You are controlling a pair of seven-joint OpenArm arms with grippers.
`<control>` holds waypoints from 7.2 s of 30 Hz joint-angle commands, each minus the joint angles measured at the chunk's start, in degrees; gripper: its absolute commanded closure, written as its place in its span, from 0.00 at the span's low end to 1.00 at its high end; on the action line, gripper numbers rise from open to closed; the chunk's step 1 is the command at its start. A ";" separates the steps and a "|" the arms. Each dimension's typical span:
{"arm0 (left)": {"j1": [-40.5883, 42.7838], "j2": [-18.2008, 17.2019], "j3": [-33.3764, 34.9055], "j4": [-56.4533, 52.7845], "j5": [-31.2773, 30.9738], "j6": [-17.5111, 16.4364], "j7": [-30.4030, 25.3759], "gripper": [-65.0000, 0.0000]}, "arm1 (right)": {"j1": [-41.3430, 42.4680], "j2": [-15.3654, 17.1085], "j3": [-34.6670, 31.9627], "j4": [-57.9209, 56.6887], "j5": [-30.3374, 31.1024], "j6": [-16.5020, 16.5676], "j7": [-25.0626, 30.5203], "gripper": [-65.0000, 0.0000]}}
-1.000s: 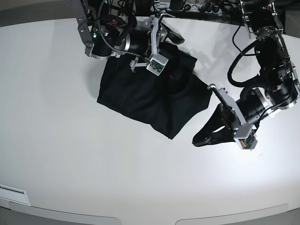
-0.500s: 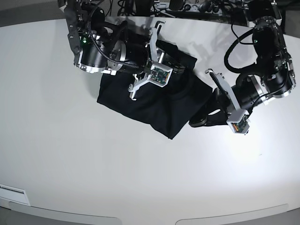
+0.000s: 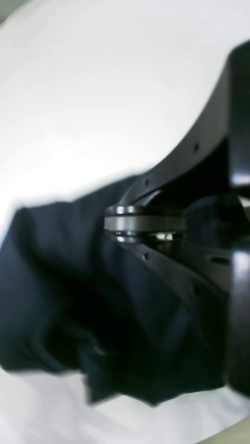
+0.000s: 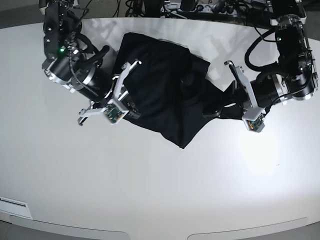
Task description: Fold the T-shirt properly
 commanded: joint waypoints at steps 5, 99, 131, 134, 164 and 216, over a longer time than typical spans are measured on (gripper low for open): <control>5.38 -1.11 -0.24 0.81 -1.44 -0.45 -1.09 1.00 | -1.44 0.13 15.30 2.97 18.21 1.60 1.27 1.00; 11.08 -1.29 23.15 -5.16 20.41 -0.45 -7.85 1.00 | 39.26 3.61 -19.85 -61.31 -6.73 9.22 25.27 1.00; -22.77 -2.34 23.23 -42.56 25.77 -0.45 -20.76 1.00 | 0.17 5.03 7.45 -20.65 12.46 8.76 8.48 1.00; -22.67 -3.67 23.21 -37.88 14.05 -0.45 -9.86 1.00 | -0.52 5.03 13.51 -14.86 19.54 8.76 7.93 1.00; 47.60 -7.30 -9.99 15.54 -15.41 -0.45 6.19 1.00 | -44.98 4.55 55.82 0.81 57.65 10.42 -21.20 1.00; 10.49 16.37 38.62 -93.31 52.24 32.20 -72.91 1.00 | -12.41 -6.23 -10.80 -86.88 -26.56 -20.44 43.08 1.00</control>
